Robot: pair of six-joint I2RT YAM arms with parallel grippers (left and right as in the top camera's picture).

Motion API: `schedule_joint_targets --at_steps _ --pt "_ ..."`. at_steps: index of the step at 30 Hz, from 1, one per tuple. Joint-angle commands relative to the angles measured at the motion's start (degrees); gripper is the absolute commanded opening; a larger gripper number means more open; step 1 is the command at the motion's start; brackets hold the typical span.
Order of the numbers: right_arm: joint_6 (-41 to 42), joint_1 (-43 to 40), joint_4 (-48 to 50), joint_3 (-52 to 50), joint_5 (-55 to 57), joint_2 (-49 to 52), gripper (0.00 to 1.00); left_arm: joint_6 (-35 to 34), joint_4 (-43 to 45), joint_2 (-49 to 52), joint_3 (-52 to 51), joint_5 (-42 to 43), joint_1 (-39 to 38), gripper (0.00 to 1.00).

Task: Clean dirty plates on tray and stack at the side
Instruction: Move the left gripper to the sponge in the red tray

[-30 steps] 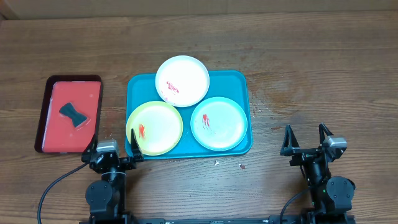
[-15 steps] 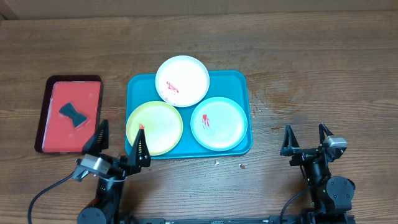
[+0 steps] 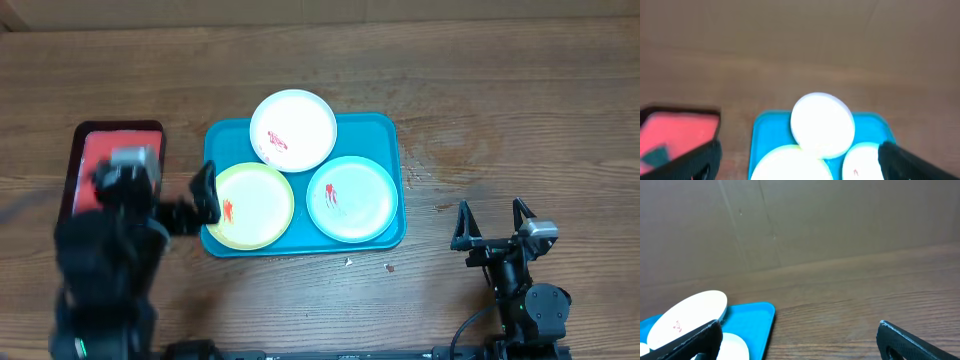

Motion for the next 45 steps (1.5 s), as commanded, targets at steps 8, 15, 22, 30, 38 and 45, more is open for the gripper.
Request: schedule_joint_targets --at_steps 8,15,22,30,38,45 --pt "-0.2 0.37 0.44 -0.57 -0.26 -0.46 1.0 -10.29 -23.52 35.63 32.39 -14.71 5.31 1.0" --pt "-0.2 0.37 0.44 -0.57 -0.26 -0.46 1.0 -10.08 -26.08 51.01 39.69 -20.31 11.74 1.0" --pt "-0.2 0.37 0.44 -0.57 -0.26 -0.46 1.0 -16.9 -21.2 62.75 39.69 -21.14 18.93 1.0" --pt "-0.2 0.37 0.44 -0.59 -0.26 -0.46 1.0 -18.58 -16.37 72.98 39.69 -17.75 24.83 1.0" --pt "-0.2 0.37 0.44 -0.59 -0.26 -0.46 1.0 -15.87 -15.85 82.36 39.69 -7.32 24.92 0.98" --pt "-0.2 0.37 0.44 -0.57 -0.26 -0.46 1.0 -14.51 -15.72 86.05 39.69 -8.59 24.98 0.85"
